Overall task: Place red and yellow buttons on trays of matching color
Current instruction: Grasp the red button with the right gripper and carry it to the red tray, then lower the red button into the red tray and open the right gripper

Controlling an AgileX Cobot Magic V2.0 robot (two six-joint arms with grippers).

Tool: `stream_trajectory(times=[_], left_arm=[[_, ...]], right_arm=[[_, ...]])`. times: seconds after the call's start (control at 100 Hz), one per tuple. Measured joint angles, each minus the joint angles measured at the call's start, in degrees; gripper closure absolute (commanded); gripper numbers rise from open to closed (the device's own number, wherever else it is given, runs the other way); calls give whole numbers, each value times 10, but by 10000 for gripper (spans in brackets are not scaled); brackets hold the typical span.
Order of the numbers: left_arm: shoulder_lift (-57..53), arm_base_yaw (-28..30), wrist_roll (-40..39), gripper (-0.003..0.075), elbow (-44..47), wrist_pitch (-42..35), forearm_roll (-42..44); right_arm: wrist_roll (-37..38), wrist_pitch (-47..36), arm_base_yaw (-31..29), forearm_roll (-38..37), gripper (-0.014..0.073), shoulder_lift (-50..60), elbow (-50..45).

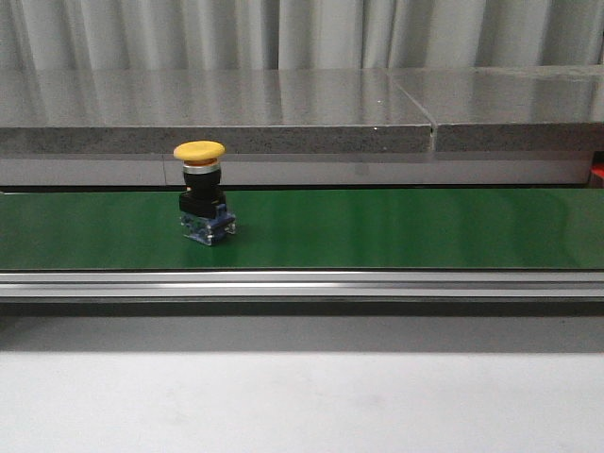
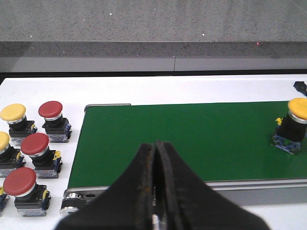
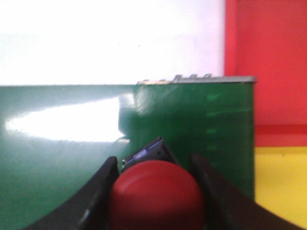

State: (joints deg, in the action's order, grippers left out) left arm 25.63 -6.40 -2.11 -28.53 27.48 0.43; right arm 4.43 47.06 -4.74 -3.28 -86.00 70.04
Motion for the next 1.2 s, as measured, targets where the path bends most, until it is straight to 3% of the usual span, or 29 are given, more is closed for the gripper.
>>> stream_trajectory(times=[0.36,0.6,1.06,1.14,1.2], left_arm=[[0,0,0,739,0,0,0],[0,0,0,739,0,0,0],[0,0,0,739,0,0,0],[0,0,0,739,0,0,0],[0,0,0,739,0,0,0]], right_arm=[[-37,21,-135,-4,385,-102,142],[-106,-23,-204,83,385,-193,157],[-133,-84,-232,117,382,-300,157],[-133,-87,-232,120,319,-302,160],[-133,-87,-232,121,202,-302,161]])
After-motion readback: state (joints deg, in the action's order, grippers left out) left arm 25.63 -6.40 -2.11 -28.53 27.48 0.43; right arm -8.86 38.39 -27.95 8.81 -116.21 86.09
